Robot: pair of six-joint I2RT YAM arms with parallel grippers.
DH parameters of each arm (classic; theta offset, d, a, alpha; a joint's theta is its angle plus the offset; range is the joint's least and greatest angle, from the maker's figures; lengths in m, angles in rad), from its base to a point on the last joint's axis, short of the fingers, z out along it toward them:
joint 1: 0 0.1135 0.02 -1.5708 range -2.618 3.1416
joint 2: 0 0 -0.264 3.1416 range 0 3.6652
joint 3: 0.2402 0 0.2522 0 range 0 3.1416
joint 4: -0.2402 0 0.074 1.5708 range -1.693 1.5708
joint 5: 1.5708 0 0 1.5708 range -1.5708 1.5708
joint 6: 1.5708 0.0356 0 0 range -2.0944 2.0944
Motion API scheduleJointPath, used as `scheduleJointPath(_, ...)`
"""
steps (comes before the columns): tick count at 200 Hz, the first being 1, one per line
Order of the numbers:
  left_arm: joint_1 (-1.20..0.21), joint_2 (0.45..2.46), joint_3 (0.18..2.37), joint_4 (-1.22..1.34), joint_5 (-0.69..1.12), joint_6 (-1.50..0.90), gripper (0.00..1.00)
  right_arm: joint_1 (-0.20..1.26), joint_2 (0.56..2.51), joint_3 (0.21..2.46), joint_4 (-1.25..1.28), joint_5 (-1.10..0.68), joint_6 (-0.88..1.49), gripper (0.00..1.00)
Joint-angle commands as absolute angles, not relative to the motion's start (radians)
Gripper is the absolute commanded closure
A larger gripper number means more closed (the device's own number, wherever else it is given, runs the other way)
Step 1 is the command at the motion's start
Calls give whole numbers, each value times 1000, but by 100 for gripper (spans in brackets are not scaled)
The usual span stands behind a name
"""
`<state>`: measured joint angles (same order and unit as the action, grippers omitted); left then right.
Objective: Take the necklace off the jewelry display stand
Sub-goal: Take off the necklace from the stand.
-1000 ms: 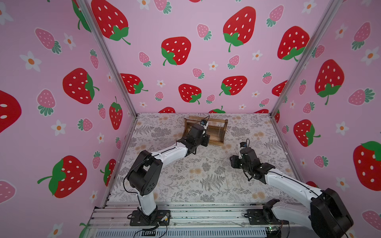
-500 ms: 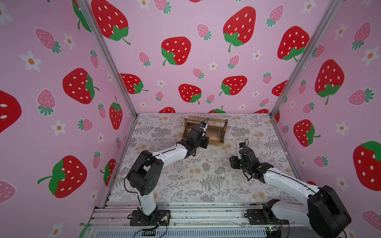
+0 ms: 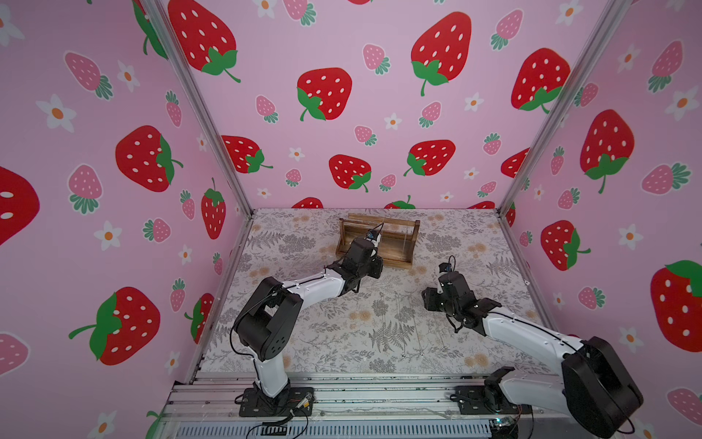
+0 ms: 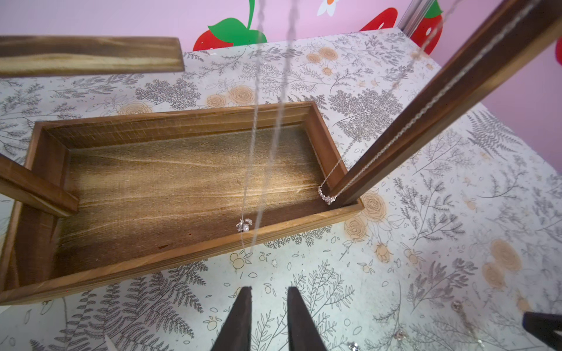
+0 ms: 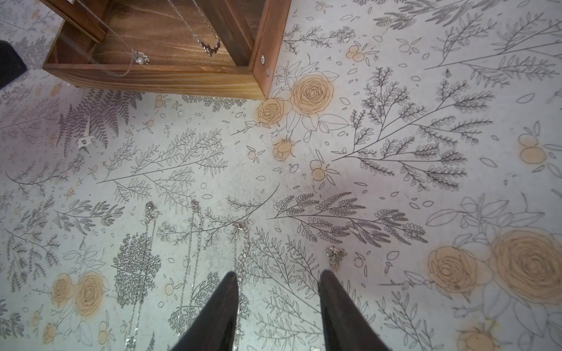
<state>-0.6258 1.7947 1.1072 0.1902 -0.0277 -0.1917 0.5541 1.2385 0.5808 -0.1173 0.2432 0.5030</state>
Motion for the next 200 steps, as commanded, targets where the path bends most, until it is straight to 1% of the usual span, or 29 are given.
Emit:
scheduleJointPath(1,-629,1746,1094,216,-11,-192,70,549,1236,615,-101,234,482,54)
scheduleJointPath(29,-632,1726,1100,187,-19,-193,61,550,1210,628,-107,223,467,54)
scheduleJointPath(37,-632,1727,1107,176,-14,-193,61,551,1203,631,-114,222,463,54)
scheduleJointPath(94,-630,1699,1067,248,13,-201,60,551,1192,673,-203,202,460,54)
scheduleJointPath(127,-618,1666,1019,354,61,-210,60,550,1153,662,-189,209,429,52)
scheduleJointPath(149,-608,1639,1005,396,75,-212,60,549,1168,668,-179,236,393,52)
scheduleJointPath(183,-589,1659,1075,385,132,-194,60,548,1208,645,-114,288,384,52)
scheduleJointPath(200,-570,1681,1107,390,194,-184,60,548,1206,633,-104,291,414,52)
